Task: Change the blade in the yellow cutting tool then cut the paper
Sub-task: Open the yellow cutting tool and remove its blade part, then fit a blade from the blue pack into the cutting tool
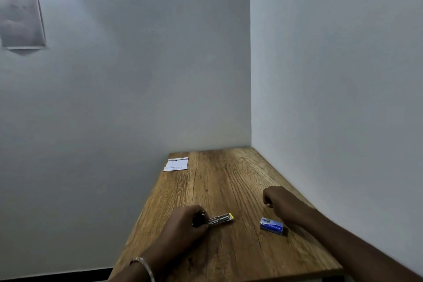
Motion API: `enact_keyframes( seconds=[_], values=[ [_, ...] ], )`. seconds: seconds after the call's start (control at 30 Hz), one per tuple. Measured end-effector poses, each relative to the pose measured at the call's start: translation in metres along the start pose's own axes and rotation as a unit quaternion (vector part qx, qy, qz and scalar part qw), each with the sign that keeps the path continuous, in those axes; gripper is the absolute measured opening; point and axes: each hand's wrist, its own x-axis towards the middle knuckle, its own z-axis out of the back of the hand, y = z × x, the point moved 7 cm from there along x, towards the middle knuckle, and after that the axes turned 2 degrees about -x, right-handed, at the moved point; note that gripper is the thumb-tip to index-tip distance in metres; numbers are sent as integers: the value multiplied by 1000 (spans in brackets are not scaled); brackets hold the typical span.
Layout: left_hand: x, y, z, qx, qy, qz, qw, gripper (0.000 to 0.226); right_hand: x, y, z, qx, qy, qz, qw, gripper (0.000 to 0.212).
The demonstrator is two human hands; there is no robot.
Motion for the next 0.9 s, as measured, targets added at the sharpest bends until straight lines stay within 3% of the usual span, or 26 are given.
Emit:
enact_keyframes(
  seconds=[0.47,0.77,0.9],
  values=[
    [5,7,-2,29,18,0,999,13,-9,-15,1,48,-35,-12,998,21],
    [4,10,-1,23,21,9,999,23,-22,-7,15,121,-73,-26,990,28],
    [0,10,1,21,18,18,999,41,-37,1,30,166,-123,-35,978,30]
  ],
)
